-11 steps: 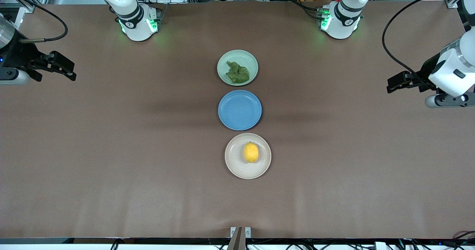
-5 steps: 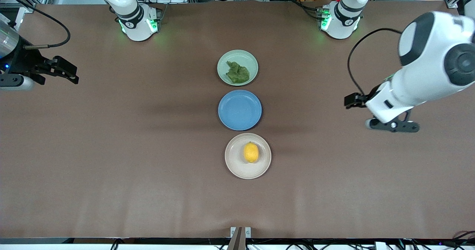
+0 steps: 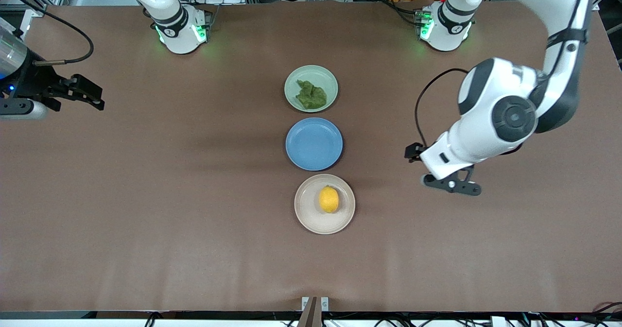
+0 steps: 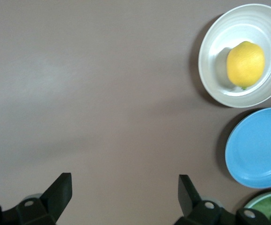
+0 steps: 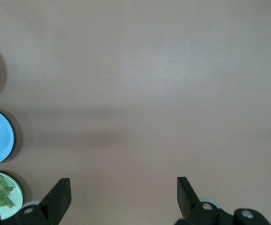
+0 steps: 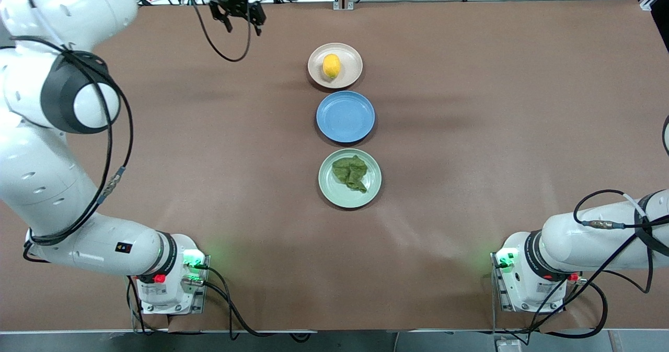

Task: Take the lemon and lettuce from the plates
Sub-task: 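Move the left gripper over the lemon on the cream plate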

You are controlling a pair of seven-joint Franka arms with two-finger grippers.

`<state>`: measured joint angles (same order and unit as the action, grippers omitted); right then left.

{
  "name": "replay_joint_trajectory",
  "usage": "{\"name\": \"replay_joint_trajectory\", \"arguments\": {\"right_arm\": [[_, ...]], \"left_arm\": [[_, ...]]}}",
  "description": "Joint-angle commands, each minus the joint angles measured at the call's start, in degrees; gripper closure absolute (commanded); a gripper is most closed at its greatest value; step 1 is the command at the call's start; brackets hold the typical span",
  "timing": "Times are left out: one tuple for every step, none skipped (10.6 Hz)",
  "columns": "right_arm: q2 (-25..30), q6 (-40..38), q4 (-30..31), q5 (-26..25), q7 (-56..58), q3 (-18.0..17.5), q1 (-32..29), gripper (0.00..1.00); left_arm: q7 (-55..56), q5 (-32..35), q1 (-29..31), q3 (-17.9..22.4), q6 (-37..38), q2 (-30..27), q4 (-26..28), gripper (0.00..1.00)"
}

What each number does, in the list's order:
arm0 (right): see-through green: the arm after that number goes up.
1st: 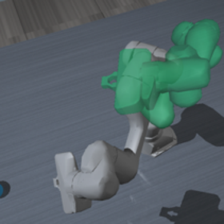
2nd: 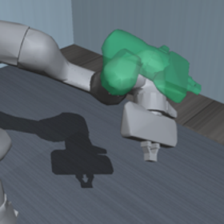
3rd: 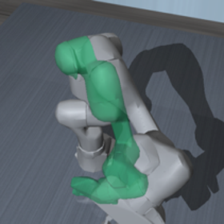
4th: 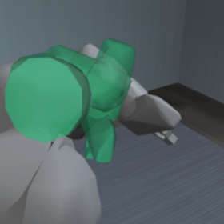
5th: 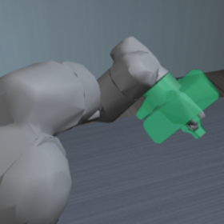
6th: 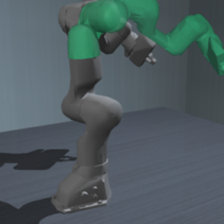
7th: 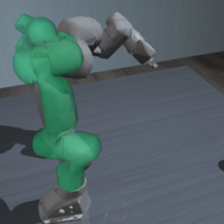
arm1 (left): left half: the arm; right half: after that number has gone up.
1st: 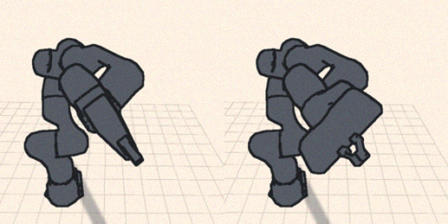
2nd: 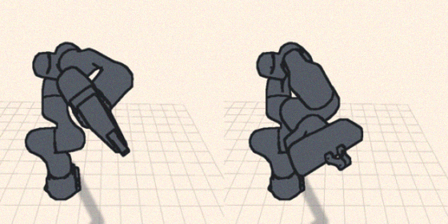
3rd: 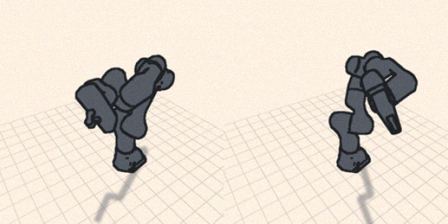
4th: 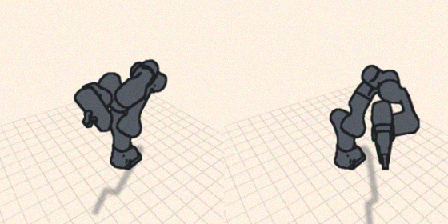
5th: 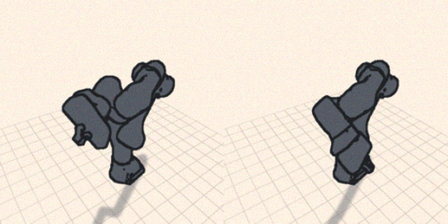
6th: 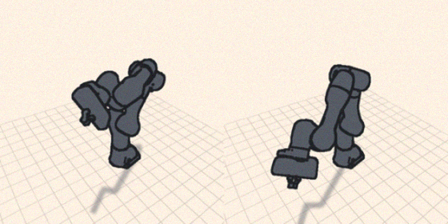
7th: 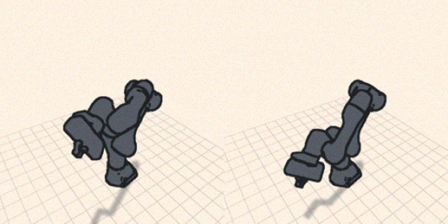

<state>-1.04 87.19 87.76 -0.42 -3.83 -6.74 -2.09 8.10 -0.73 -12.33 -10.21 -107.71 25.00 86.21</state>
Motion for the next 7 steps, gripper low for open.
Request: {"name": "replay_joint_trajectory", "arguments": {"right_arm": [[0.16, -0.09, 0.3, 0.6, -0.57, -0.55, -0.46, 0.0], [0.16, 0.09, 0.57, 0.6, -0.57, -0.55, -0.46, 0.0], [0.16, 0.09, 0.57, 0.6, -0.74, -0.55, -0.46, 0.0], [0.16, 0.09, 0.66, 0.6, -0.74, -0.55, -0.46, 0.0], [0.16, 0.09, 0.74, 0.6, -0.74, -0.64, -0.46, 0.0], [0.16, 0.09, 0.92, 0.6, -0.74, -0.64, -0.46, 0.0], [-0.01, 0.18, 1.01, 0.6, -0.74, -0.64, -0.46, 0.0]], "left_arm": [[0.08, -1.56, -3.13, 0.37, -5.38, 3.46, -1.39, 0.0], [0.51, -1.65, -4.88, 0.37, -7.75, 4.7, -1.31, 0.0], [2.43, -1.65, -6.03, 0.46, -10.13, 6.1, -1.57, 0.0], [4.28, -1.47, -7.35, 0.54, -12.85, 8.03, -2.27, 0.0], [6.47, -1.38, -8.75, 0.72, -15.75, 10.4, -3.49, 0.0], [9.8, -1.21, -9.9, 0.89, -18.12, 12.77, -5.33, 0.0], [11.57, -1.12, -11.39, 1.24, -19.71, 14.71, -6.74, 0.0]]}}
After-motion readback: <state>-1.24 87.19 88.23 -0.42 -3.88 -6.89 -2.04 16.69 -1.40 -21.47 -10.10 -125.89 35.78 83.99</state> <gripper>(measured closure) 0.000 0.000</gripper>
